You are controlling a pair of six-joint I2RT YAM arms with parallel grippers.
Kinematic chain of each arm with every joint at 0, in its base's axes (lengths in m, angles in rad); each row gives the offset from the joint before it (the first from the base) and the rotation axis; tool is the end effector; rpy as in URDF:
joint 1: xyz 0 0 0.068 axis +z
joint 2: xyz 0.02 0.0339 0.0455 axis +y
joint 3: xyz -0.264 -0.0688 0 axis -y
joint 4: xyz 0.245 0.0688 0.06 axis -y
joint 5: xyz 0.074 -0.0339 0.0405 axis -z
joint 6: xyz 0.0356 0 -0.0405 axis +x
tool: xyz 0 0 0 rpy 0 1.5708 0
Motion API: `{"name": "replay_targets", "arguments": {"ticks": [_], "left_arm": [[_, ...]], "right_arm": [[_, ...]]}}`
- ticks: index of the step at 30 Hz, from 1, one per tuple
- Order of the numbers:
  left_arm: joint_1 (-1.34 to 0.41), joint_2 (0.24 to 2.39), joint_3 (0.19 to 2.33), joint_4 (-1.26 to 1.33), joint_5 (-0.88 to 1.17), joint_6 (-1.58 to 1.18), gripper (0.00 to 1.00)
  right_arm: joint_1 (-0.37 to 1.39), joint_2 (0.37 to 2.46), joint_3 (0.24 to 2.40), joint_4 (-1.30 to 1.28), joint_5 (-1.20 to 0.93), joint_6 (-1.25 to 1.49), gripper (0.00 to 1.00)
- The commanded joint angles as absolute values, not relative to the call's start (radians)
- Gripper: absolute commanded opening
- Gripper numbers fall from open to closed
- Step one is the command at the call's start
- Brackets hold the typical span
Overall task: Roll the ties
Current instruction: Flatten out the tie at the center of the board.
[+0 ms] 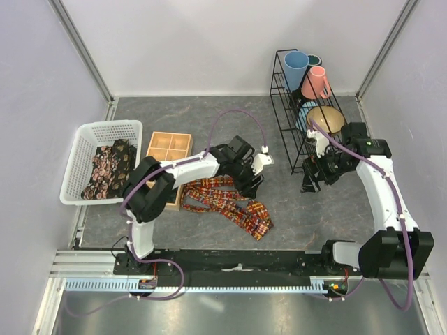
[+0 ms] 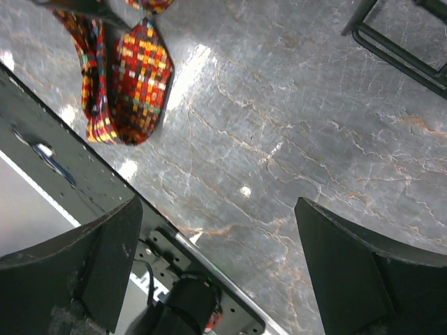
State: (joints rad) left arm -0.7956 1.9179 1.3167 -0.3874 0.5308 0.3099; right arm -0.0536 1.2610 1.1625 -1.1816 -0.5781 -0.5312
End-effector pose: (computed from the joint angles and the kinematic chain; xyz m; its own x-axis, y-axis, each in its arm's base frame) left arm 0.2694 -0.3007 0.1852 -0.3094 0.6916 -0.6526 0.9505 0.2035 -0.2350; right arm 0.2197 0.0077 0.3011 -0.7683 -0.3836 -0.5123 -0.5808 0.7543 0.3062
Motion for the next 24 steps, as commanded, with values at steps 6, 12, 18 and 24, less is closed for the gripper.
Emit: {"name": "replay_targets", "arguments": {"ticks": [6,12,18,24], "left_arm": [[-0.805,1.983,1.370,-0.478,0.577,0.258,0.26],[-0.648,1.726,1.318,-0.508,0.719,0.213,0.02],[-0.353,1.435,1.224,-0.552,0.773,0.192,0.02],[-0.169,1.274,1.149,-0.641,0.779,0.210,0.02]], "right_arm": [[-0.005,1.213,1.170,-1.246,-0.609,-0.716,0.98],[0.216,1.215,1.094,-1.076,-0.548,-0.595,0.98],[0.473,1.298,1.007,-0.764,-0.474,-0.391,0.95],[0.806,1.512,1.020,-0.562,-0.322,-0.327,0.92]]}}
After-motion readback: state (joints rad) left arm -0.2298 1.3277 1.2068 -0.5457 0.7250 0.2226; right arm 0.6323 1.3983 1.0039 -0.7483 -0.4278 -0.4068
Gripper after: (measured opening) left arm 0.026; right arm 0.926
